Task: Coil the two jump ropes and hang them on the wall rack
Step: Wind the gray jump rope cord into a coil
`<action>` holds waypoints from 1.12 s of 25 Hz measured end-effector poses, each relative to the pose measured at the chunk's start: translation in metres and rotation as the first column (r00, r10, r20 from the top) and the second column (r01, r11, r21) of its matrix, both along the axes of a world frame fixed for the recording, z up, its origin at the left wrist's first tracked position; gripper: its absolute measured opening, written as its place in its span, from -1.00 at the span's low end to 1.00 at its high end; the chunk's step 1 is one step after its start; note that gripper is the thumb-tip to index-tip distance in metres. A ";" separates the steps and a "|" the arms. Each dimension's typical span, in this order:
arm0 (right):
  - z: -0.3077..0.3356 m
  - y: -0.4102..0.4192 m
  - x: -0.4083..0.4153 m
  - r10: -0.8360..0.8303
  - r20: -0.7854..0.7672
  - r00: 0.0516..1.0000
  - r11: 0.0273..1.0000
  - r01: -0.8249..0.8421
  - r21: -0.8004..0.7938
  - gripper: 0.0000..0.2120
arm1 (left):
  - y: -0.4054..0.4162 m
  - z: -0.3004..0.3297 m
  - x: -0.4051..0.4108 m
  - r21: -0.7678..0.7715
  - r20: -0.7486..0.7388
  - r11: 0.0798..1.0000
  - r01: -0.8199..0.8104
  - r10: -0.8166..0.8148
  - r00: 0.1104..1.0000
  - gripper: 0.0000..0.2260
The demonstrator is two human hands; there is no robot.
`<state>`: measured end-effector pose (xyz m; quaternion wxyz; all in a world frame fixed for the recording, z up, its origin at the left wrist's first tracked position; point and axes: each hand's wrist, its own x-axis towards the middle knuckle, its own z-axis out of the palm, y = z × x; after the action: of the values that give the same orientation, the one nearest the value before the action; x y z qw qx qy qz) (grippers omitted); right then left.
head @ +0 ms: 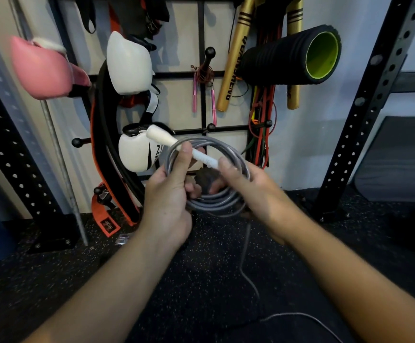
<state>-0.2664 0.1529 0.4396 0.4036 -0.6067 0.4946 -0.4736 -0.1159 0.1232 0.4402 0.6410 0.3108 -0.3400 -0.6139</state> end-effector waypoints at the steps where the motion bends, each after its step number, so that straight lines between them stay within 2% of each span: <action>1: -0.004 0.002 0.009 -0.053 0.077 0.996 0.997 0.057 -0.054 -0.59 | 0.004 -0.002 -0.004 0.020 0.004 0.998 -0.054 0.054 0.999 -0.67; 2: -0.007 0.002 0.017 -0.098 0.143 0.985 0.990 0.111 -0.083 -0.66 | 0.007 -0.004 -0.006 0.021 0.024 0.996 -0.092 0.092 0.995 -0.70; 4: -0.010 0.003 0.021 -0.145 0.177 0.974 0.983 0.162 -0.088 -0.62 | 0.009 -0.002 -0.005 -0.001 0.058 0.993 -0.115 0.114 0.992 -0.75; 6: -0.009 0.003 0.022 -0.139 0.166 0.976 0.985 0.154 -0.082 -0.52 | 0.010 0.002 -0.001 -0.011 0.054 0.997 -0.076 0.076 0.996 -0.79; 8: -0.007 0.004 0.022 -0.115 0.200 0.973 0.991 0.125 -0.043 -0.57 | 0.010 0.004 0.004 0.001 0.059 1.000 -0.026 0.026 0.998 -0.80; 10: -0.006 0.003 0.023 -0.083 0.242 0.967 0.997 0.083 0.009 -0.62 | 0.009 0.005 0.009 0.047 0.156 0.999 0.022 -0.029 0.987 -0.77; 12: -0.005 -0.002 0.015 -0.049 0.203 0.978 0.999 0.043 0.031 -0.62 | 0.003 0.010 0.020 0.118 0.303 0.986 0.115 -0.147 0.942 -0.61; 14: 0.003 -0.005 -0.002 -0.028 -0.021 0.999 1.000 0.028 0.000 -0.56 | -0.010 0.016 0.042 0.128 0.434 0.974 0.185 -0.223 0.873 -0.26; 15: 0.008 -0.006 -0.012 -0.013 -0.160 0.987 1.000 0.008 -0.028 -0.53 | -0.016 0.021 0.057 0.078 0.546 0.979 0.190 -0.201 0.813 -0.10; 16: 0.012 -0.007 -0.019 0.014 -0.280 0.960 0.999 -0.026 -0.040 -0.52 | -0.021 0.026 0.069 0.006 0.691 0.978 0.208 -0.154 0.706 -0.02; 17: 0.014 -0.007 -0.023 0.059 -0.369 0.928 0.996 -0.078 -0.035 -0.53 | -0.023 0.033 0.078 -0.048 0.821 0.961 0.274 -0.118 0.559 -0.01; 19: 0.016 -0.005 -0.020 0.170 -0.479 0.861 0.981 -0.195 -0.003 -0.61 | -0.017 0.041 0.075 -0.005 0.947 0.863 0.506 -0.158 0.278 -0.07; 20: 0.014 -0.005 -0.016 0.202 -0.518 0.831 0.970 -0.241 -0.009 -0.65 | -0.013 0.040 0.066 0.050 0.965 0.809 0.586 -0.190 0.180 -0.15; 21: 0.011 -0.005 -0.011 0.202 -0.546 0.813 0.962 -0.268 -0.043 -0.69 | -0.010 0.035 0.055 0.079 0.973 0.781 0.619 -0.195 0.123 -0.27; 22: 0.008 -0.006 -0.006 0.170 -0.559 0.811 0.959 -0.267 -0.095 -0.73 | -0.009 0.028 0.045 0.073 0.976 0.782 0.619 -0.185 0.118 -0.42; 24: 0.007 -0.008 -0.004 0.087 -0.508 0.857 0.965 -0.200 -0.171 -0.72 | -0.010 0.017 0.035 0.103 0.948 0.817 0.567 -0.253 0.194 -0.60; 28: 0.003 -0.009 -0.009 0.051 -0.473 0.880 0.961 -0.172 -0.215 -0.70 | -0.010 0.014 0.037 0.161 0.853 0.806 0.570 -0.404 0.331 -0.58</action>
<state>-0.2756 0.1436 0.4428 0.2209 -0.7758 0.4765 -0.3497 -0.0785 0.1129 0.4543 0.1938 0.3998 -0.7376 -0.5086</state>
